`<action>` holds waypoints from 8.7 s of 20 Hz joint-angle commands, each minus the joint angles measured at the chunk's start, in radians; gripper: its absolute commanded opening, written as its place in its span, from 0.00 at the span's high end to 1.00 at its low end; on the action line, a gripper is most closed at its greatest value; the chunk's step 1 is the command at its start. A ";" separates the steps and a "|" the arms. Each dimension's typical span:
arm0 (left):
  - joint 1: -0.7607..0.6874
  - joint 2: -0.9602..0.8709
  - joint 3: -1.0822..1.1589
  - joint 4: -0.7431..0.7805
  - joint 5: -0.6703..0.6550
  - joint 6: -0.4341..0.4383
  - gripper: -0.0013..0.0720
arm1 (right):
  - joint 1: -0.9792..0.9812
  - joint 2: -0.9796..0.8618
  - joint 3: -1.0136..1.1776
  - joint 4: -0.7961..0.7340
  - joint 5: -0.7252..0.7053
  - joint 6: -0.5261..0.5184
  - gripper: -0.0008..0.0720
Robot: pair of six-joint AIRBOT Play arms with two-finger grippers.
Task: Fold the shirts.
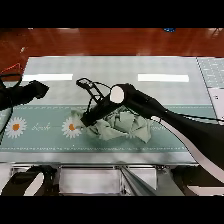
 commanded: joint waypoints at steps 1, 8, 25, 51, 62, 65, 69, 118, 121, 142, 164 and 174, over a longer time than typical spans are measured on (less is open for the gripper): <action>0.001 0.000 -0.003 0.011 -0.008 0.002 0.29 | -0.104 0.045 0.019 -0.027 0.000 0.060 0.46; 0.001 0.000 -0.048 0.069 -0.123 -0.005 0.29 | -0.787 0.443 -0.109 -0.177 0.255 0.111 0.46; -0.034 -0.436 -0.434 -0.737 0.077 0.336 0.29 | -1.357 0.800 -0.900 -0.002 0.230 -0.043 0.46; 0.030 -0.438 -0.283 -0.780 -0.045 0.512 0.96 | -0.692 0.465 -0.600 0.125 0.150 -0.035 0.96; 0.176 -0.245 0.661 -0.777 -0.264 0.446 0.96 | -0.888 0.575 0.427 0.027 0.276 0.034 0.96; 0.207 -0.183 0.849 -0.776 -0.274 0.436 0.96 | -0.911 0.658 0.550 -0.005 0.271 0.033 0.96; 0.260 -0.062 0.956 -0.640 -0.274 0.402 0.96 | -0.910 0.804 0.576 -0.206 0.256 0.080 0.96; 0.489 -0.463 -0.319 -0.376 -0.304 0.378 0.29 | -1.426 0.597 -0.735 0.023 0.180 -0.072 0.43; 0.460 -0.477 -0.346 -0.377 -0.298 0.378 0.29 | -1.426 0.597 -0.735 0.034 0.201 -0.085 0.43; 0.225 -0.480 -0.348 -0.391 -0.222 0.383 0.96 | -1.556 0.539 -0.879 -0.264 0.454 0.047 0.42; 0.225 -0.480 -0.347 -0.414 -0.175 0.378 0.96 | -1.346 0.346 -0.844 -0.026 0.304 -0.051 0.96; 0.242 -0.274 0.182 -0.824 -0.200 0.500 0.96 | -1.233 0.554 -0.253 0.203 0.325 -0.105 0.96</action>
